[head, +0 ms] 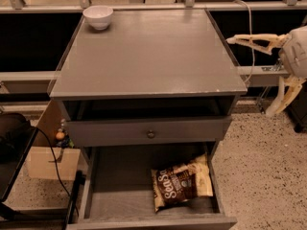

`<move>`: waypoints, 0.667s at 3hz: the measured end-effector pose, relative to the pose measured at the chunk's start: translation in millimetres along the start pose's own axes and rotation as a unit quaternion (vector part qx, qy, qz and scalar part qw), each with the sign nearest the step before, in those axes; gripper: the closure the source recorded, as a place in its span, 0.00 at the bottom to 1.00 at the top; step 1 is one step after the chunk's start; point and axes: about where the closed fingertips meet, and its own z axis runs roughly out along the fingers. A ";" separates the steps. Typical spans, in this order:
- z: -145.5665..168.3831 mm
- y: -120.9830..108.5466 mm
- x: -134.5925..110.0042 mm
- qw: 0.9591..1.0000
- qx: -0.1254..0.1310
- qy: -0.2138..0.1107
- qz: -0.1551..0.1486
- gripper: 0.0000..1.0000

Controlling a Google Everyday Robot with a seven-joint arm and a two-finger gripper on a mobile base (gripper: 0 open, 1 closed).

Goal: Pick brown chip bag from top drawer and place on counter

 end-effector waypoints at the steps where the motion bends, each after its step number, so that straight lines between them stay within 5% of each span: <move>1: 0.0 -0.2 1.1 1.000 0.002 0.002 -0.001 0.00; 2: -0.1 -0.7 4.5 1.000 0.007 0.010 -0.004 0.00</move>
Offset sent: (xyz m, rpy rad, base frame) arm 0.0022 -0.0077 -0.0012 -0.0037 -0.0309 -0.0200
